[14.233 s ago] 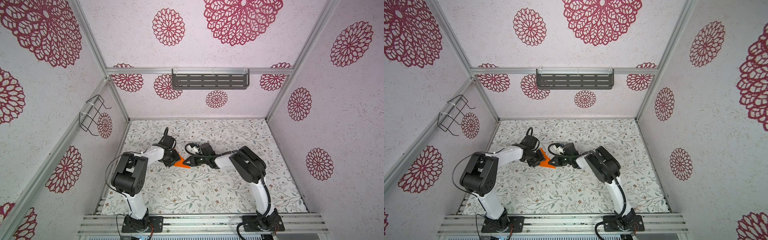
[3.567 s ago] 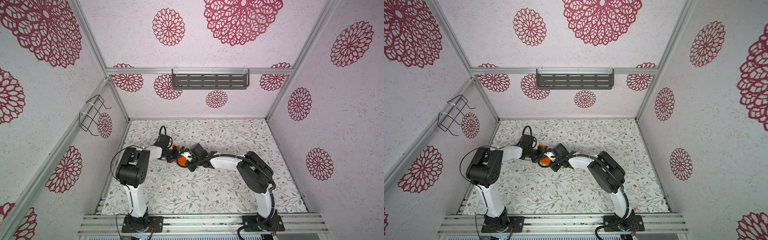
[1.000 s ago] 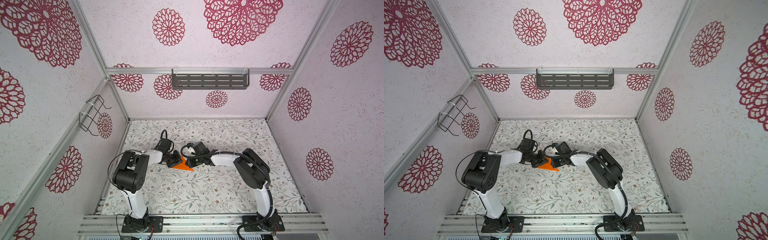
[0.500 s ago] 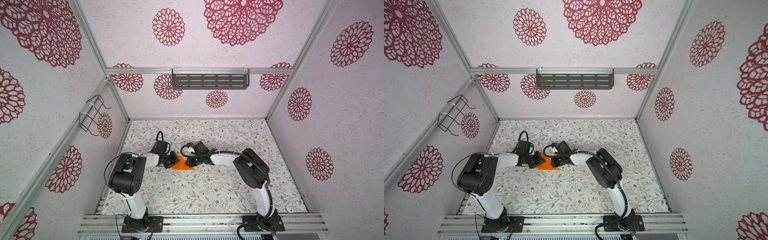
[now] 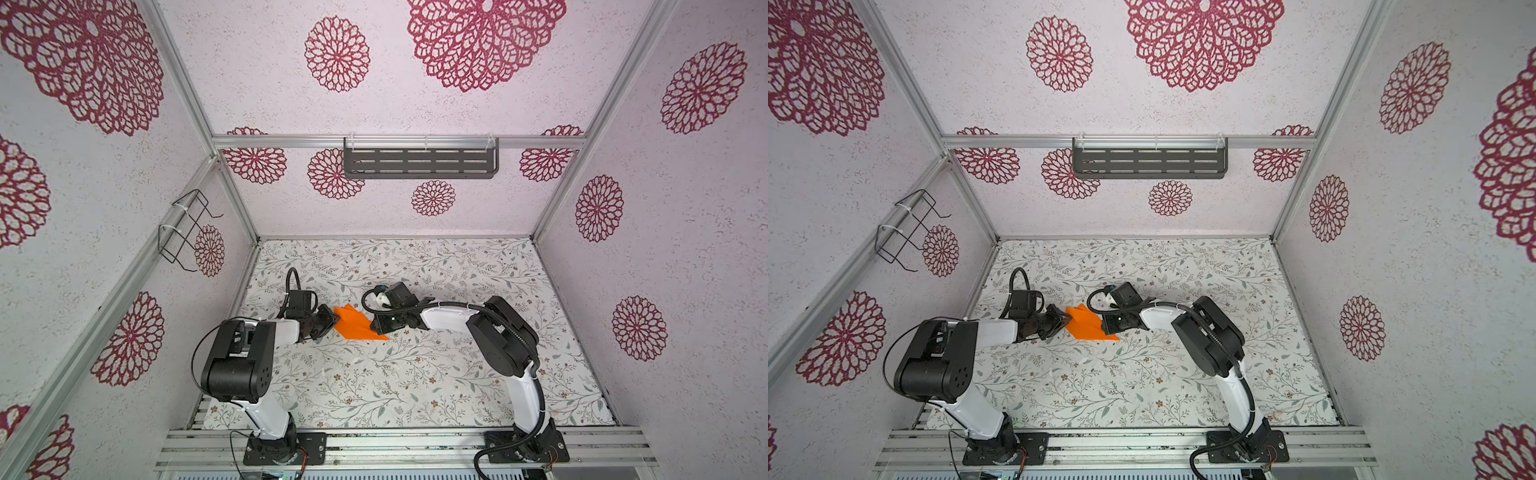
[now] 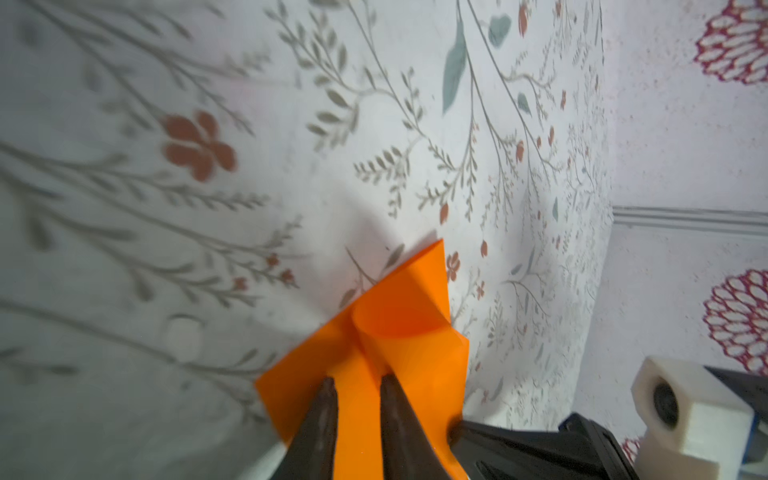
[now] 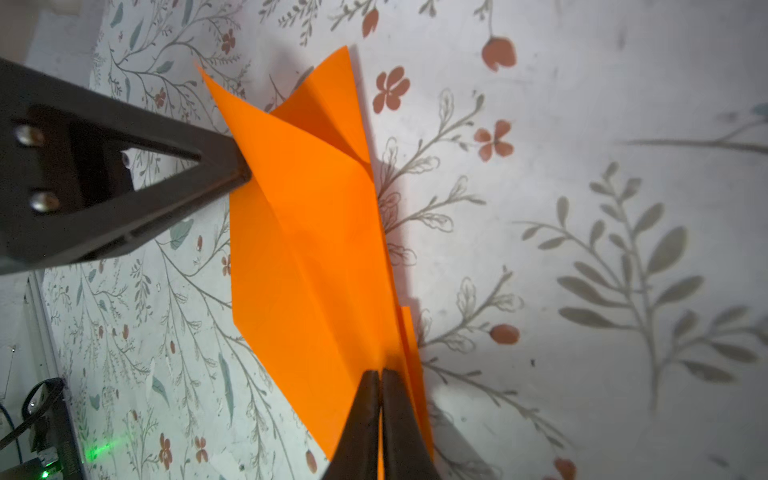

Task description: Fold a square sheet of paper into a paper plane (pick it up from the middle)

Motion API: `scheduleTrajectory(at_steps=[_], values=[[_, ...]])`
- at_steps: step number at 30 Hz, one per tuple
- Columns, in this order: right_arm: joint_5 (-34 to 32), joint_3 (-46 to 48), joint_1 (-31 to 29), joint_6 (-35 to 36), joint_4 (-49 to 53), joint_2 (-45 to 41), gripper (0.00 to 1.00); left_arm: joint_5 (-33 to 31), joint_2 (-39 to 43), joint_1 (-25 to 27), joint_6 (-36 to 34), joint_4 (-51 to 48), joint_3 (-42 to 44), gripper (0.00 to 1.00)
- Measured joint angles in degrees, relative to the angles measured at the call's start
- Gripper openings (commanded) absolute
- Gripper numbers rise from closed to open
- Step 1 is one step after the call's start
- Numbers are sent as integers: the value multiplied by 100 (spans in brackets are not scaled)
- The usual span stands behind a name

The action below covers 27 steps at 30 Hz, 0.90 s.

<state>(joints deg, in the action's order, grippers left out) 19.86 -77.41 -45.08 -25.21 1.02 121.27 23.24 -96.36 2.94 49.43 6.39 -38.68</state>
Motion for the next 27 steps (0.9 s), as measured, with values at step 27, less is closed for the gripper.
scheduleTrajectory(at_steps=[27], values=[[17, 7, 7, -37, -13, 2, 10, 48, -431, 210, 31, 713, -2, 15]])
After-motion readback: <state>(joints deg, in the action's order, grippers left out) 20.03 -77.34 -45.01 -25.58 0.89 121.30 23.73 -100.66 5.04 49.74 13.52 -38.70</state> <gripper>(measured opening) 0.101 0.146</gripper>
